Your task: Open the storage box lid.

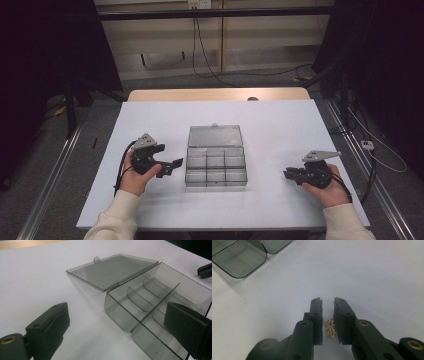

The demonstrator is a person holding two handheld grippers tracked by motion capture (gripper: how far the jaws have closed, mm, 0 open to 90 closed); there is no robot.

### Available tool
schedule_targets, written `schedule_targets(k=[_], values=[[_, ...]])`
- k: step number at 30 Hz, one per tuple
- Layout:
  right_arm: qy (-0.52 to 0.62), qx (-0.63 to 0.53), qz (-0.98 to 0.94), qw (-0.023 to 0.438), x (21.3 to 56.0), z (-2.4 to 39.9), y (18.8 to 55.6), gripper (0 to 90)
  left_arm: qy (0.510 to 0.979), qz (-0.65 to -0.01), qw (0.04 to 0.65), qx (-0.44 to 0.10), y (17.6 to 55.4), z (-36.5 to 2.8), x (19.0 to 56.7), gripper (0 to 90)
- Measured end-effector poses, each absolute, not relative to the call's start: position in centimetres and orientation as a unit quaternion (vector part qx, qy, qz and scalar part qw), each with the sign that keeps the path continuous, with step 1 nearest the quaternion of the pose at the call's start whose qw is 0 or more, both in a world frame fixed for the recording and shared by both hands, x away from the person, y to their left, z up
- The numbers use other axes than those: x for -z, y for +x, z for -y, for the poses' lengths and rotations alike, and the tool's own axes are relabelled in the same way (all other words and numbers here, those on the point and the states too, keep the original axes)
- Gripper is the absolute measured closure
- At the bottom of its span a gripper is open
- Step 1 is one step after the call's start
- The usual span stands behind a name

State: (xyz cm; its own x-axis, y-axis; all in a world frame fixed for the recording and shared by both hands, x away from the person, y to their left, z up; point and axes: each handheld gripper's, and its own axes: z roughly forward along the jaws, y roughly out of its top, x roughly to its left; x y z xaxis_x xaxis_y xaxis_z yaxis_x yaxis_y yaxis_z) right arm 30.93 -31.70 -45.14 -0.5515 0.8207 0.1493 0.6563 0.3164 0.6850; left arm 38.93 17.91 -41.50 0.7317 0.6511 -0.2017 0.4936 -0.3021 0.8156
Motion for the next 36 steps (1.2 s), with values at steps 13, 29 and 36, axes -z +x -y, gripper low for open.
schedule_targets(k=[13, 29, 36], values=[[0.442, -0.369, -0.813, 0.090, 44.8, 31.4, 30.8, 90.0, 0.802, -0.356, 0.471, -0.085, 39.0, -17.8, 41.4, 6.5], [0.428, -0.413, -0.798, 0.095, 44.0, 30.0, 31.6, 90.0, 0.804, -0.355, 0.470, -0.084, 39.0, -17.8, 41.5, 6.4], [0.429, -0.421, -0.794, 0.090, 43.8, 29.6, 32.2, 90.0, 0.804, -0.355, 0.469, -0.085, 39.0, -17.8, 41.5, 6.4]])
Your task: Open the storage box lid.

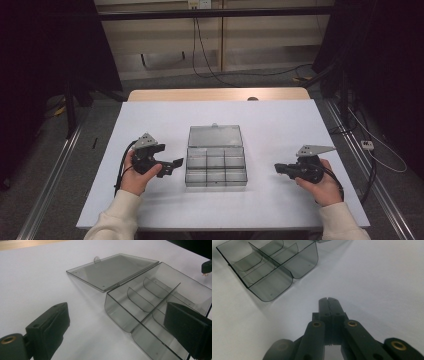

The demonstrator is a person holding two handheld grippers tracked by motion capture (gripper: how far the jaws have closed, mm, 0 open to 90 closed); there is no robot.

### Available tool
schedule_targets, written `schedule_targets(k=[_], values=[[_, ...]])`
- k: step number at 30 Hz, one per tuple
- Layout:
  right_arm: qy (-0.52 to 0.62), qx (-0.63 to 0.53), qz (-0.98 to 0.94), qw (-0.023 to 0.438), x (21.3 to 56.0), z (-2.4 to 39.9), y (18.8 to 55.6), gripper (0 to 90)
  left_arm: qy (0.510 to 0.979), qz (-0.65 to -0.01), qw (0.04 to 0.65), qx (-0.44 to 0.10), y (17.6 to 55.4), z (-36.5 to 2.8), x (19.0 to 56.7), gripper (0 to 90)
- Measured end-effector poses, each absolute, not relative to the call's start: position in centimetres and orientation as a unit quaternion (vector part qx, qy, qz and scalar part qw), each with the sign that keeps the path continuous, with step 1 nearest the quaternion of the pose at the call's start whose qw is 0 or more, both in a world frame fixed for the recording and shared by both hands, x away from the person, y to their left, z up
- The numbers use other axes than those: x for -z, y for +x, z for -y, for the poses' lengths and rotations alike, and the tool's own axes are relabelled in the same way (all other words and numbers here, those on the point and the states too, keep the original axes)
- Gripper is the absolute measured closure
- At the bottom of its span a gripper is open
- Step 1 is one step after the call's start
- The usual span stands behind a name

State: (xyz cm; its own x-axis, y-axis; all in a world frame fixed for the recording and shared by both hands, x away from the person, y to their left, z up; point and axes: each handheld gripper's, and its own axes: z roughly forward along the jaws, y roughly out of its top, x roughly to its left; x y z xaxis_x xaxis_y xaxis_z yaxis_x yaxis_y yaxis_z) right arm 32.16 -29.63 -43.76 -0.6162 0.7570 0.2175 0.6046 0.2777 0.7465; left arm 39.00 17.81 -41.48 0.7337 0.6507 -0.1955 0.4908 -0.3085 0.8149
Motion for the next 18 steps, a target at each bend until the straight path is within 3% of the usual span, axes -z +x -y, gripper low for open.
schedule_targets(k=[18], values=[[0.421, -0.434, -0.792, 0.089, 42.89, 29.06, 32.90, 90.0, 0.806, -0.351, 0.469, -0.083, 39.23, -17.47, 41.50, 6.4]])
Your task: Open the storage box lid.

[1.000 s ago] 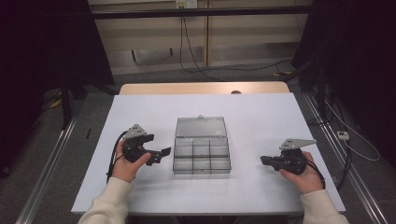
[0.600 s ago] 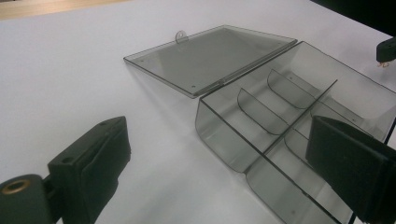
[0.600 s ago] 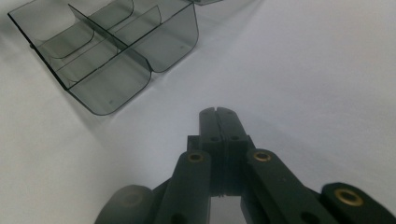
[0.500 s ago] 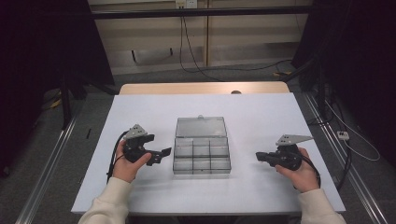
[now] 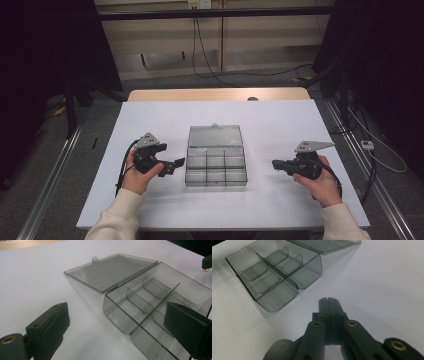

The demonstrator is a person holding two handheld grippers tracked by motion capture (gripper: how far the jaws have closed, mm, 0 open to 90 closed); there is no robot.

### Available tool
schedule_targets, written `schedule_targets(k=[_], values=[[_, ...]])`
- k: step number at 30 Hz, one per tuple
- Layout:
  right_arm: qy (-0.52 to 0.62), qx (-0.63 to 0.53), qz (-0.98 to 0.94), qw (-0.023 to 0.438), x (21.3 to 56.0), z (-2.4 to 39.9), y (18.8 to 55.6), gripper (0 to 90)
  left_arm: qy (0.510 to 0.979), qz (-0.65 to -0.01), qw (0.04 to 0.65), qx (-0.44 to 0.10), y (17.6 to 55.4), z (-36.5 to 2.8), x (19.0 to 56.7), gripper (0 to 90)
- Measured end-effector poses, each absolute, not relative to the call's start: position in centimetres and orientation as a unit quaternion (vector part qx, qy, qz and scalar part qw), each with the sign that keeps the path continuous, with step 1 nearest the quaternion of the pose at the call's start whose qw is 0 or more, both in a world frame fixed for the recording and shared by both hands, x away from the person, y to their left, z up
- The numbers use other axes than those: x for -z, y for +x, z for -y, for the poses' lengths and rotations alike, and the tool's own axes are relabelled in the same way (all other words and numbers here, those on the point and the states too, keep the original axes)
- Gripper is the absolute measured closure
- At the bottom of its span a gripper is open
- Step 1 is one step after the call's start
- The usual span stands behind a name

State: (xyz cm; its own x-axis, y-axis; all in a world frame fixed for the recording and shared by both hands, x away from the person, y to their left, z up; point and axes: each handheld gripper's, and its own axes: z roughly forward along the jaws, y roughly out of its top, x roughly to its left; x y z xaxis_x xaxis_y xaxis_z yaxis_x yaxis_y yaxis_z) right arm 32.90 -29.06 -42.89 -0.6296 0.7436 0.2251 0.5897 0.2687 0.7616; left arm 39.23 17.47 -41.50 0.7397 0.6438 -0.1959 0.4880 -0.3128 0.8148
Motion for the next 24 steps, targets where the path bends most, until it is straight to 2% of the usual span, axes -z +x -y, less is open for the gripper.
schedule_targets(k=[24], values=[[0.401, -0.444, -0.797, 0.083, 41.6, 26.4, 34.9, 90.0, 0.811, -0.342, 0.467, -0.077, 39.0, -18.0, 41.4, 6.0]])
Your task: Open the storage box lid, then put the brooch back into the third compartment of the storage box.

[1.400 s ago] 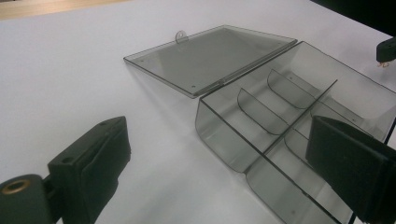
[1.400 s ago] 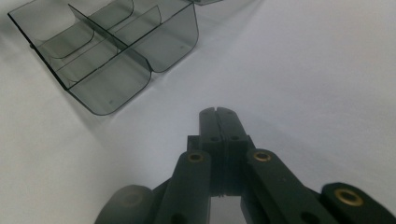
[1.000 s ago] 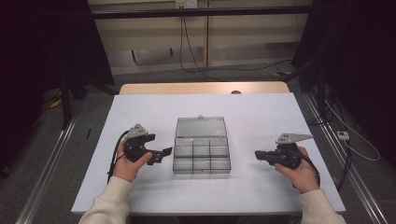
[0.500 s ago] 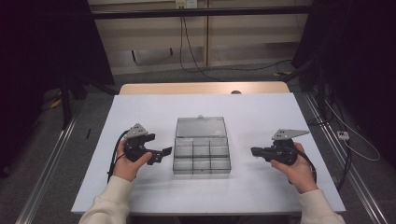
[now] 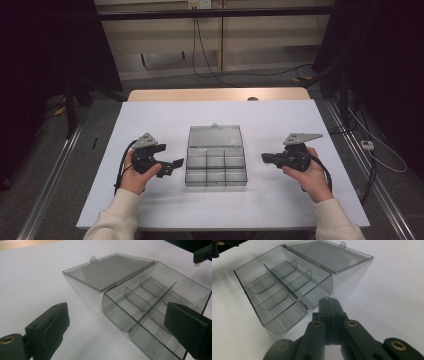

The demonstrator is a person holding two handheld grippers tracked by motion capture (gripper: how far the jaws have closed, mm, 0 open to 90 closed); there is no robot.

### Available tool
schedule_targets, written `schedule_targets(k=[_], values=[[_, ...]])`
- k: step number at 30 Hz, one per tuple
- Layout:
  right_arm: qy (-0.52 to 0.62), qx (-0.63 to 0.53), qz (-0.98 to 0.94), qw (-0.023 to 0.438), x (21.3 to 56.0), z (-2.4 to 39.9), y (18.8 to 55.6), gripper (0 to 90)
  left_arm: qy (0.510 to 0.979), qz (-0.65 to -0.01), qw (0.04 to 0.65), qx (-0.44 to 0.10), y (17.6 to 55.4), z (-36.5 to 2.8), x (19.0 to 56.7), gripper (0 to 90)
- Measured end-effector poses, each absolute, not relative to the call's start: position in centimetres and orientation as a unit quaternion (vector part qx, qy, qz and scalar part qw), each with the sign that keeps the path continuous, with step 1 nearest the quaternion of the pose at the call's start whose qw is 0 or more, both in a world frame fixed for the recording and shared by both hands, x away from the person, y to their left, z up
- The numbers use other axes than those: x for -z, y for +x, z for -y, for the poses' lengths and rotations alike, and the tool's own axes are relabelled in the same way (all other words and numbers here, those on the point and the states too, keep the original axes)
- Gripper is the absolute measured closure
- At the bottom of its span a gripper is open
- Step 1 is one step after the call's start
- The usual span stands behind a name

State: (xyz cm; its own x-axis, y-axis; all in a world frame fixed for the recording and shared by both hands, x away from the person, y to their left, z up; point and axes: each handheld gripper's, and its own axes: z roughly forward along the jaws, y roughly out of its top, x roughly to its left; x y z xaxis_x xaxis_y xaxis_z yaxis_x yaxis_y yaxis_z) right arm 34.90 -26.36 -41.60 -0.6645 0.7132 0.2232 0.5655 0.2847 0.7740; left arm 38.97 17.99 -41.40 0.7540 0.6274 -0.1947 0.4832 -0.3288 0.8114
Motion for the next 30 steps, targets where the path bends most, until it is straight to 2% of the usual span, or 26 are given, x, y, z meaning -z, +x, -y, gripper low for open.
schedule_targets(k=[30], values=[[0.396, -0.456, -0.793, 0.086, 40.8, 25.6, 36.2, 90.0, 0.816, -0.338, 0.464, -0.071, 39.2, -18.3, 41.7, 5.9]])
